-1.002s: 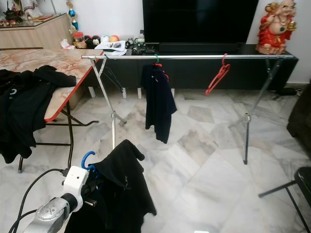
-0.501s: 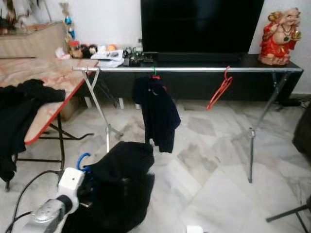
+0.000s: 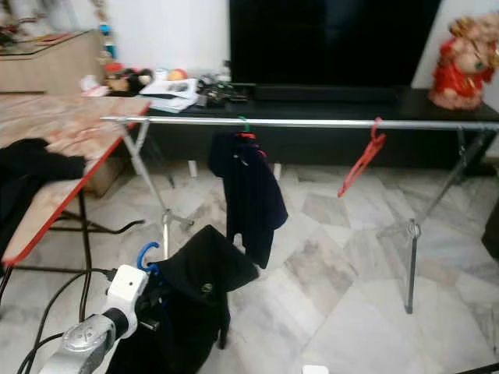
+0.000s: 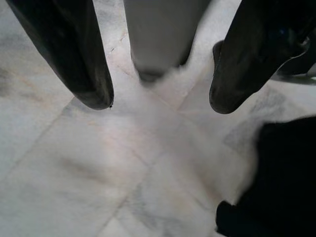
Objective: Hang hanger
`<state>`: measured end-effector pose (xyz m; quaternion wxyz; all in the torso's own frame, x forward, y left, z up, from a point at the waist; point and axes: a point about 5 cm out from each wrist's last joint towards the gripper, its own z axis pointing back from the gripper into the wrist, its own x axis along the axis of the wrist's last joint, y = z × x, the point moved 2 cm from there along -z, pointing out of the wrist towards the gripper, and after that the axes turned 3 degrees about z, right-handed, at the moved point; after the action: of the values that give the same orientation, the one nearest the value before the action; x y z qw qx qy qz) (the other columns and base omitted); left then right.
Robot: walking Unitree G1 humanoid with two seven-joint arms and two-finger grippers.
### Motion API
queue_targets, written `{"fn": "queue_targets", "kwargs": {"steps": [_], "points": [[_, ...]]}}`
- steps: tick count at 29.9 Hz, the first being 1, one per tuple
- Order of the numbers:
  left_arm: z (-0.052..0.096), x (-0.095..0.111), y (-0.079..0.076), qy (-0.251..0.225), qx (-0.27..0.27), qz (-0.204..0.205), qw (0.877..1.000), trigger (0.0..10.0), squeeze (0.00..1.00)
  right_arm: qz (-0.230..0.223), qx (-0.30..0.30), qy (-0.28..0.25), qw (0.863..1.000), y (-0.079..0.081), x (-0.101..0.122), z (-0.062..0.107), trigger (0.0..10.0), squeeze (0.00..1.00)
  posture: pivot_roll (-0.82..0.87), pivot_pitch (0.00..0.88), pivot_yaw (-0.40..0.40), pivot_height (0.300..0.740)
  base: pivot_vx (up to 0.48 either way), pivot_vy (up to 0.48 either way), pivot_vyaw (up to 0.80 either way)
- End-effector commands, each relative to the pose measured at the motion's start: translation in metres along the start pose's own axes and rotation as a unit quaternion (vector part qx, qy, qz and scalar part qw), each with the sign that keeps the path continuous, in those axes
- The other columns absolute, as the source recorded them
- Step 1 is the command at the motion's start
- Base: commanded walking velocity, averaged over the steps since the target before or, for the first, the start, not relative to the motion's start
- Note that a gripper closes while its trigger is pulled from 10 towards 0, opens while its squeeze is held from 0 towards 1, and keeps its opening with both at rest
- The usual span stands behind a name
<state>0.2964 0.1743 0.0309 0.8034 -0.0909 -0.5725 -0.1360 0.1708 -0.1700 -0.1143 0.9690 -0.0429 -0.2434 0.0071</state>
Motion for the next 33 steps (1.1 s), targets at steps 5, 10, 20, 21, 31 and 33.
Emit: {"fn": "queue_targets", "kwargs": {"steps": [5, 10, 20, 21, 31, 33], "points": [[-0.006, 0.008, -0.005, -0.013, -0.008, -0.007, 1.000, 10.0, 0.00, -0.002, -0.007, 0.007, 1.000, -0.007, -0.005, 0.000, 10.0, 0.00, 0.04, 0.000, 0.058, 0.740, 0.428, 0.000, 0.00], [-0.006, 0.006, -0.003, -0.008, -0.005, -0.006, 1.000, 10.0, 0.00, 0.003, -0.001, 0.006, 1.000, -0.005, -0.004, 0.000, 10.0, 0.00, 0.05, 0.000, 0.055, 0.740, 0.431, 0.000, 0.00], [-0.007, -0.001, 0.008, 0.009, 0.051, -0.015, 0.999, 10.0, 0.00, 0.006, 0.003, 0.005, 1.000, -0.004, -0.004, 0.000, 10.0, 0.00, 0.05, 0.000, 0.048, 0.740, 0.269, 0.000, 0.00], [-0.007, 0.000, 0.009, 0.005, 0.053, 0.005, 0.999, 10.0, 0.00, 0.006, 0.003, 0.005, 1.000, -0.004, -0.004, 0.000, 10.0, 0.00, 0.05, 0.000, 0.047, 0.740, 0.000, 0.000, 0.00], [-0.008, 0.002, 0.009, 0.003, 0.054, -0.002, 0.999, 10.0, 0.00, 0.039, 0.009, -0.002, 0.999, -0.004, -0.002, 0.000, 10.0, 0.00, 0.05, 0.000, 0.042, 0.740, 0.000, -0.223, 0.06], [-0.008, 0.001, 0.004, 0.002, 0.047, 0.000, 0.999, 10.0, 0.00, 0.046, 0.013, -0.004, 0.999, -0.003, -0.001, 0.000, 10.0, 0.00, 0.05, 0.000, 0.040, 0.740, 0.000, -0.450, 0.73]]}}
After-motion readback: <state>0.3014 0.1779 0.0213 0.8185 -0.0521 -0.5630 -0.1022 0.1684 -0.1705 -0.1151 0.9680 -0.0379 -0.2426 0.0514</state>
